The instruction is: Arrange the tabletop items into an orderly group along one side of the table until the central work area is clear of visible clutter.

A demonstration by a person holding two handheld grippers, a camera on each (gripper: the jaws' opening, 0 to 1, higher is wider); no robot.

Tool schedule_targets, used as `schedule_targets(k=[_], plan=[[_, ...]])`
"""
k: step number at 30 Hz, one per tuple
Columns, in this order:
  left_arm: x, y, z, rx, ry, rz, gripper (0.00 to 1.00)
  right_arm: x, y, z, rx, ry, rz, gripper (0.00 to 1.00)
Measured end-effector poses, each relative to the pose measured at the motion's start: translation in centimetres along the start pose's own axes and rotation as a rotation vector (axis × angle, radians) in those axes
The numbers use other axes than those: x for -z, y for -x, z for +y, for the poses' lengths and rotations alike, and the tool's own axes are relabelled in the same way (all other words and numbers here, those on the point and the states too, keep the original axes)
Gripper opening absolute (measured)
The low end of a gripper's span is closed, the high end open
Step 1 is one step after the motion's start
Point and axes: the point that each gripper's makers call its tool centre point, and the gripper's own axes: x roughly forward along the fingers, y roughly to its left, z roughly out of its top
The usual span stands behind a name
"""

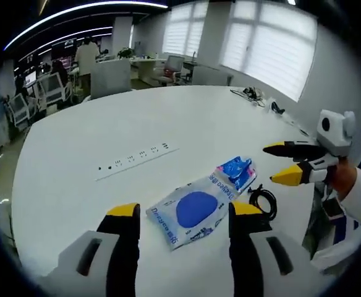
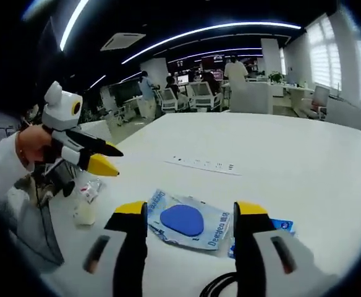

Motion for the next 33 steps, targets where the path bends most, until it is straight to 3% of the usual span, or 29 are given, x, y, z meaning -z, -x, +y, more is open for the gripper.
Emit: schedule_targets(k=[14, 33], plan=[[2.8, 6.2, 4.1, -0.038, 0.053, -0.031, 0.61, -0.3, -2.7, 6.9, -0.093, 0.050, 0.023, 0.54], [6.6, 11.1, 7.3, -0.064, 0.118, -0.045, 0.63, 0.3, -6.0, 14.7, -0.214, 0.095, 0.063, 0.54]])
